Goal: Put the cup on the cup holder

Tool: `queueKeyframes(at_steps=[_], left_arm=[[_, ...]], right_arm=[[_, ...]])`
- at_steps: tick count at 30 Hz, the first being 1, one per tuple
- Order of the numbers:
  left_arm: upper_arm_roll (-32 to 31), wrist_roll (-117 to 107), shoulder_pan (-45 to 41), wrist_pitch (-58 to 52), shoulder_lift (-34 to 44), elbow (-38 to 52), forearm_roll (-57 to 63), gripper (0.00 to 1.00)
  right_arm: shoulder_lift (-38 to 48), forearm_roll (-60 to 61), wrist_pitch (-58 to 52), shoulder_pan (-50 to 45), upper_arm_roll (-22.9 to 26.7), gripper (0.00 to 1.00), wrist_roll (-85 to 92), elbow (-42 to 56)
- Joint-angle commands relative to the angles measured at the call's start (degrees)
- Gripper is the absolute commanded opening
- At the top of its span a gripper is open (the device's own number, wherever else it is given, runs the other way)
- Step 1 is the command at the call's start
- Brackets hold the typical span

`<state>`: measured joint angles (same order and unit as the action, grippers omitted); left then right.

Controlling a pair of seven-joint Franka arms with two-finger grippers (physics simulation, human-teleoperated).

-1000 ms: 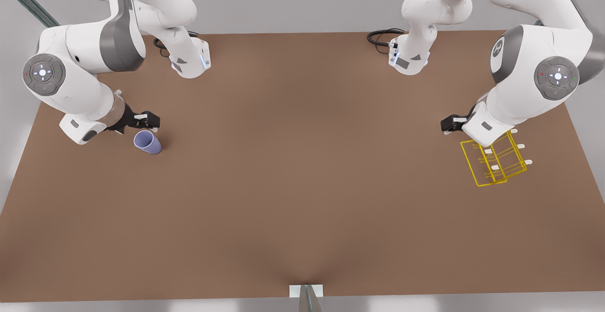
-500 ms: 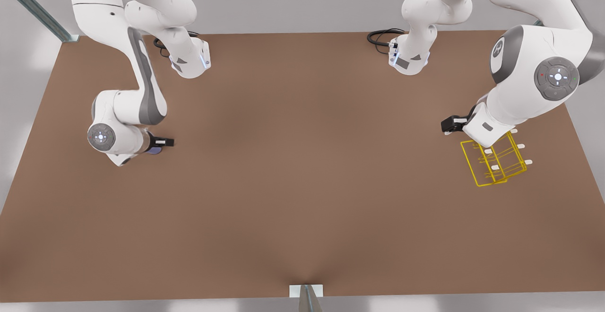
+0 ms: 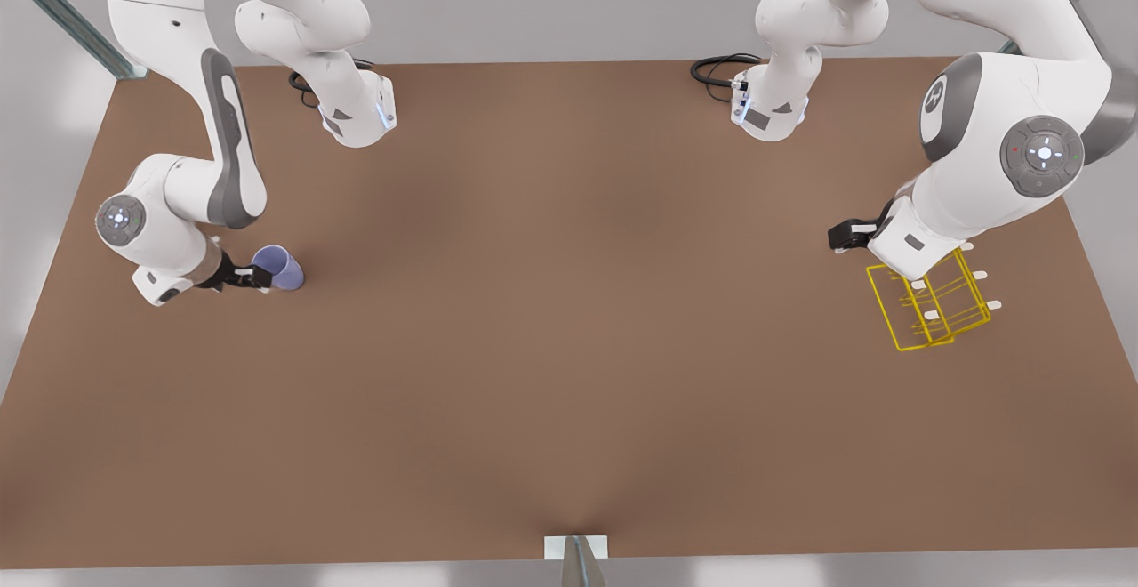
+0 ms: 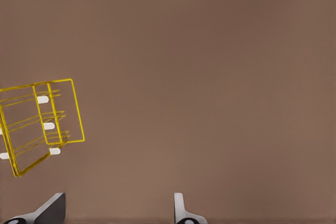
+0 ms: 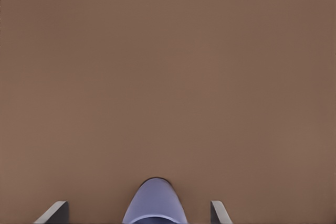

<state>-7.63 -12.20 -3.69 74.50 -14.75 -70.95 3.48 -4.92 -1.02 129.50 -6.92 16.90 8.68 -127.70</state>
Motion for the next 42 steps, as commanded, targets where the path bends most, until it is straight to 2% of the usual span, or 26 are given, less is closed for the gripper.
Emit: queueKeyframes(at_steps=[1, 8, 19, 42], left_arm=[[-0.02, -0.45, 0.0, -0.23, 0.07, 0.03, 0.03, 1.0], [-0.02, -0.37, -0.09, -0.23, -0.11, -0.06, 0.03, 1.0], [-0.02, -0.45, 0.0, -0.67, -0.63, 0.02, 0.21, 1.0], [-0.02, -0.45, 0.09, -0.76, -1.43, 0.03, 0.91, 1.0]], right_arm=[[0.09, 0.23, 1.72, -3.1, 0.16, 1.0, 14.09, -0.27], [0.35, 1.55, 1.45, -3.46, 0.16, 1.0, 14.61, -1.41], [5.63, 1.64, 1.1, -3.54, 0.24, 1.0, 15.32, -9.85], [5.19, 1.55, -1.18, -4.51, 0.59, 1.0, 15.85, -11.17]])
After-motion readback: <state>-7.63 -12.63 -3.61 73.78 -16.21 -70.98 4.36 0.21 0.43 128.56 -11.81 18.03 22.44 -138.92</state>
